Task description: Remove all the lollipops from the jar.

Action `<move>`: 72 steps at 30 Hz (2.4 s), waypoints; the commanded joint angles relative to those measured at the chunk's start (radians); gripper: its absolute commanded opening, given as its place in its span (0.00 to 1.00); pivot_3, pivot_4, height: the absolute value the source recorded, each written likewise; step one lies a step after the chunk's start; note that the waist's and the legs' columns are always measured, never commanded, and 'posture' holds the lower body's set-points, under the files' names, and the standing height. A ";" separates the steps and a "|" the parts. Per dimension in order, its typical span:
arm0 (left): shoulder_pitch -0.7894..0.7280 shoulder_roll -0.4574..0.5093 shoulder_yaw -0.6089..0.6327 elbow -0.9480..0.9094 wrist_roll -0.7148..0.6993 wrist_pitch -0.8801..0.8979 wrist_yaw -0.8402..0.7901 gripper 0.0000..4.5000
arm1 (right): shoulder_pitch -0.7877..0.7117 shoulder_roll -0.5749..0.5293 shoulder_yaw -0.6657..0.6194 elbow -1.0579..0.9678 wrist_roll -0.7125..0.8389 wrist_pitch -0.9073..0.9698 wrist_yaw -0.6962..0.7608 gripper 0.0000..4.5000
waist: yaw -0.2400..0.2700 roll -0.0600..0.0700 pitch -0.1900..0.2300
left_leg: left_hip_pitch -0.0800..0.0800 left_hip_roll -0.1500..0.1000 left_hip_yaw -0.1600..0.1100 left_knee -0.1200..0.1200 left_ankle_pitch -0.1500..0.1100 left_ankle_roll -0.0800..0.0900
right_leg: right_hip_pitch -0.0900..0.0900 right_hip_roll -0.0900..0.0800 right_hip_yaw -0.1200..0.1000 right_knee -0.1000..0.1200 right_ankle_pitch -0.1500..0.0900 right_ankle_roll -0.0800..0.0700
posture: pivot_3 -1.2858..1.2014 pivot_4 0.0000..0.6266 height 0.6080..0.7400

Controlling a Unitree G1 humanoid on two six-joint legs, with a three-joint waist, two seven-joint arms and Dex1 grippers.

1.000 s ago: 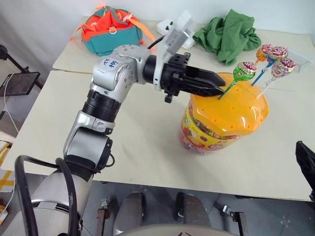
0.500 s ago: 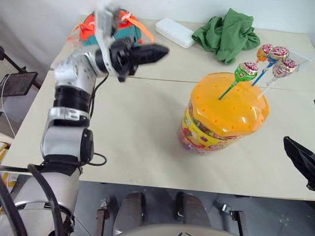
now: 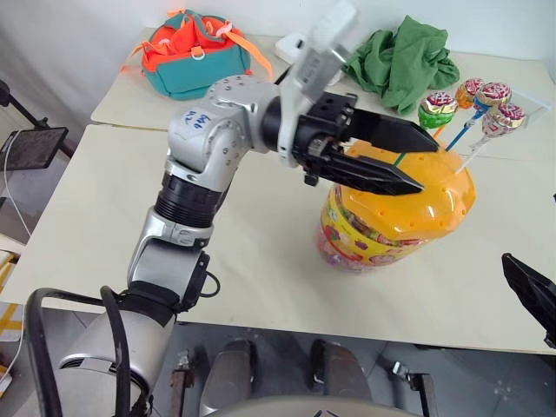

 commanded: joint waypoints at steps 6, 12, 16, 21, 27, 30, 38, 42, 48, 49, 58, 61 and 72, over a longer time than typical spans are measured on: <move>-0.050 -0.001 0.017 -0.012 -0.016 0.006 0.023 0.61 | 0.016 0.014 -0.030 -0.044 0.006 -0.024 -0.011 1.00 | 0.001 0.000 0.000 | 0.000 0.000 0.000 0.001 0.000 0.000 | 0.001 0.000 0.000 -0.001 0.000 0.000 | 0.52 0.24 1.00; -0.024 0.089 0.004 -0.039 -0.023 0.008 -0.078 0.65 | 0.018 0.014 -0.026 -0.032 0.002 -0.025 -0.003 1.00 | -0.001 0.001 0.000 | 0.000 0.000 0.000 0.001 0.000 0.000 | 0.001 0.000 0.000 -0.001 0.000 0.000 | 0.52 0.24 1.00; -0.036 0.117 0.018 -0.003 -0.010 0.026 -0.044 0.85 | 0.005 0.006 -0.017 -0.021 -0.001 -0.023 -0.004 1.00 | 0.003 0.001 0.000 | -0.001 0.000 0.000 0.001 0.000 0.000 | 0.001 0.000 0.000 -0.001 0.000 0.000 | 0.52 0.24 1.00; -0.060 0.088 0.034 0.087 0.019 0.017 0.037 1.00 | -0.006 0.000 -0.014 -0.014 -0.001 -0.020 -0.004 1.00 | 0.003 0.001 0.000 | 0.000 0.000 0.000 0.001 0.000 0.001 | 0.001 0.000 0.001 -0.001 0.000 0.000 | 0.52 0.24 1.00; -0.019 0.103 0.035 0.015 0.000 0.059 0.070 1.00 | -0.022 -0.005 -0.009 -0.010 -0.002 -0.015 -0.002 1.00 | -0.001 0.001 0.000 | 0.000 0.000 0.000 0.001 0.000 0.001 | 0.000 0.000 0.001 -0.001 0.000 0.000 | 0.52 0.24 1.00; 0.006 0.155 0.030 -0.030 -0.019 0.089 0.025 1.00 | -0.031 -0.011 -0.006 -0.001 -0.003 -0.011 -0.001 1.00 | -0.002 0.001 0.000 | 0.000 0.000 0.000 0.001 0.000 0.001 | 0.000 0.000 0.001 -0.001 0.000 0.000 | 0.52 0.24 1.00; 0.020 0.204 0.016 -0.053 -0.006 0.112 0.039 1.00 | -0.085 -0.033 0.023 0.025 -0.013 0.006 0.004 1.00 | 0.001 0.001 0.000 | 0.000 0.000 0.000 0.001 0.000 0.001 | 0.001 0.000 0.001 -0.001 0.000 0.000 | 0.52 0.24 1.00; 0.032 0.238 0.030 -0.034 0.013 0.096 0.057 1.00 | -0.090 -0.029 0.031 0.028 -0.019 0.008 0.005 1.00 | -0.003 0.001 0.000 | 0.001 0.000 0.000 0.001 0.000 0.001 | 0.000 0.000 0.001 0.000 0.000 0.000 | 0.52 0.24 1.00; 0.022 0.230 0.057 0.004 0.015 0.094 0.117 1.00 | -0.101 -0.026 0.041 0.028 -0.025 0.007 0.000 1.00 | 0.002 0.001 0.000 | 0.000 0.000 0.000 0.001 0.000 0.001 | 0.000 0.000 0.002 0.000 0.000 0.000 | 0.52 0.24 1.00; 0.021 0.224 0.062 0.010 0.016 0.084 0.127 1.00 | -0.103 -0.025 0.042 0.029 -0.027 0.006 0.001 1.00 | 0.001 0.001 0.000 | 0.000 0.000 0.000 0.001 0.000 0.001 | 0.000 0.000 0.001 0.000 0.000 0.000 | 0.52 0.24 1.00; -0.020 0.114 0.112 0.075 0.014 0.010 0.200 1.00 | -0.125 -0.019 0.064 0.028 -0.039 0.001 -0.004 1.00 | -0.001 0.001 0.000 | 0.000 0.000 0.001 0.001 0.000 0.001 | 0.000 0.000 0.001 0.000 0.000 0.000 | 0.52 0.24 1.00; -0.026 0.113 0.119 0.087 0.012 0.009 0.194 0.82 | -0.125 -0.014 0.066 0.026 -0.043 -0.005 -0.006 1.00 | -0.002 0.001 0.000 | 0.000 0.000 0.001 0.001 0.000 0.001 | 0.000 0.000 0.001 0.000 0.000 0.000 | 0.52 0.24 1.00; -0.043 0.088 0.190 0.121 -0.067 0.063 0.165 0.05 | -0.172 0.003 0.095 0.013 -0.049 -0.027 -0.021 1.00 | -0.002 0.001 0.000 | 0.000 0.000 0.001 0.001 0.000 0.001 | 0.000 0.000 0.001 0.000 0.000 0.000 | 0.52 0.24 1.00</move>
